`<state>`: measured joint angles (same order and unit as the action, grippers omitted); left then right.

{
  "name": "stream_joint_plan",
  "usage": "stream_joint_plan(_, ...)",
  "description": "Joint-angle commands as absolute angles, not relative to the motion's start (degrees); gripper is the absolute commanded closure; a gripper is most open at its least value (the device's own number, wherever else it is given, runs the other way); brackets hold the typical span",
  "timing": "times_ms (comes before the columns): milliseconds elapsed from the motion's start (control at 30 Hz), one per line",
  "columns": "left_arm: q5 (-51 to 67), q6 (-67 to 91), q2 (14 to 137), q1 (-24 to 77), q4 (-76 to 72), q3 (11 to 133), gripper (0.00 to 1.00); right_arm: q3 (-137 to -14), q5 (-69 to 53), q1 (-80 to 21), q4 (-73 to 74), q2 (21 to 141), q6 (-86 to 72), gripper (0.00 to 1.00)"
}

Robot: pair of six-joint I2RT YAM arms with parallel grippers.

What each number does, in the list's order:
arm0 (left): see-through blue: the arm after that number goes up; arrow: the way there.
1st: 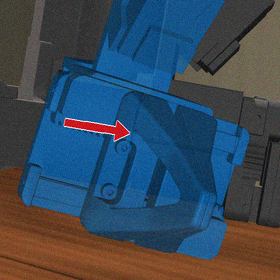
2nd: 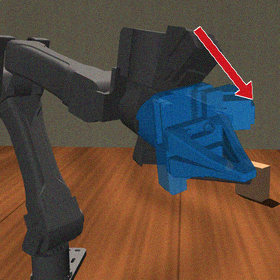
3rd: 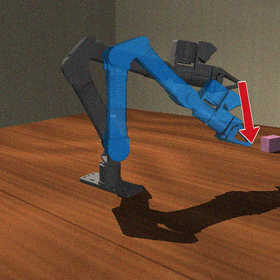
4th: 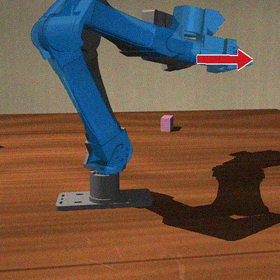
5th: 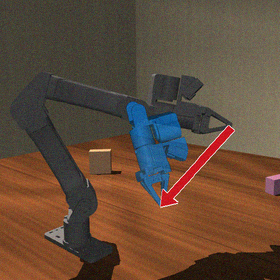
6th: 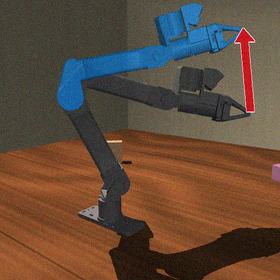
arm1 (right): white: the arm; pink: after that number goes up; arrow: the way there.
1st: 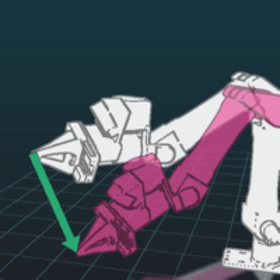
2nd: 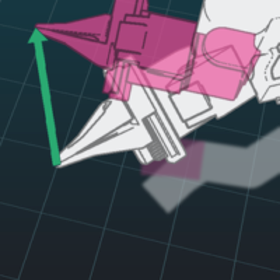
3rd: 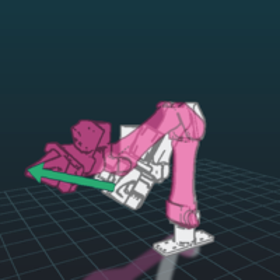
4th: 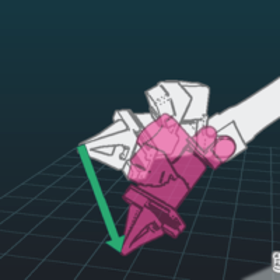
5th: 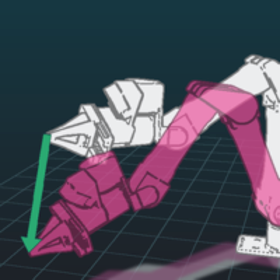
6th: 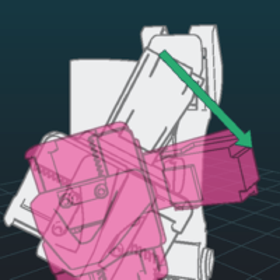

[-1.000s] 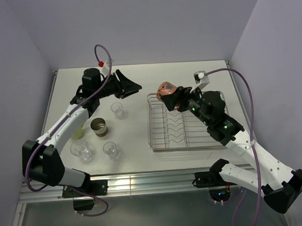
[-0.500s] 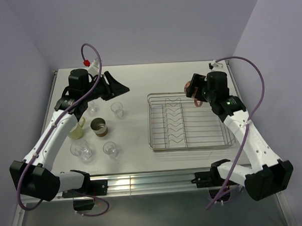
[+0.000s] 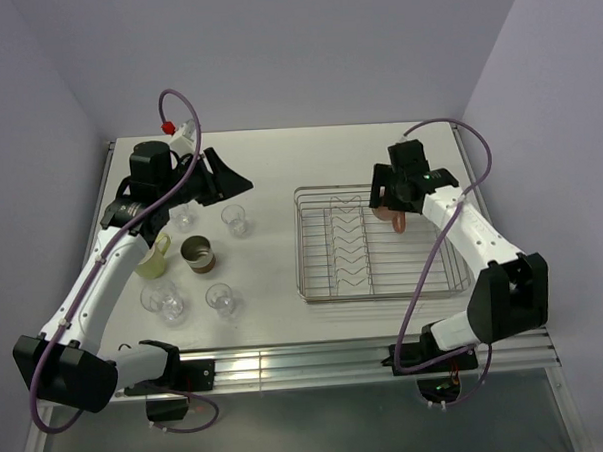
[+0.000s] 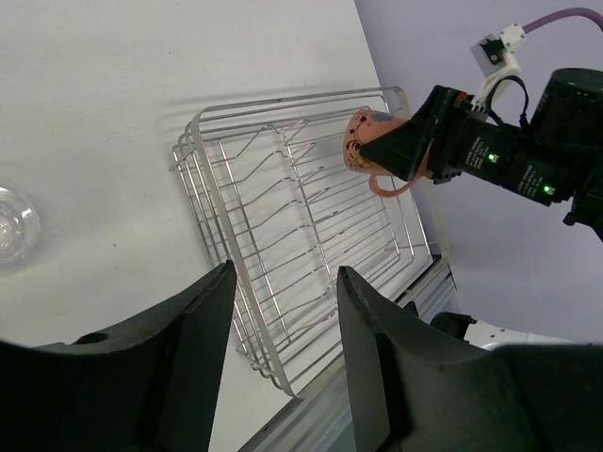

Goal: Load the cups into the dish rack

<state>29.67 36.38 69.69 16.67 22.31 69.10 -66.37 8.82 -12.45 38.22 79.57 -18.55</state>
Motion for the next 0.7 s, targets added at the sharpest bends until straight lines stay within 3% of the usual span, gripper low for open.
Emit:
stream_joint_plan(0, 29.18, 33.84, 68.29, 16.17, 22.59, 69.70, 0.46, -69.96, 10.90, -12.04, 36.30, 81.55, -17.58, 1.00)
stream_joint_plan(667, 29.09, 32.61, 69.34, 15.03, 22.41, 67.41, 0.47, -74.35, 11.87, -12.22, 35.51, 94.22, -18.11, 1.00)
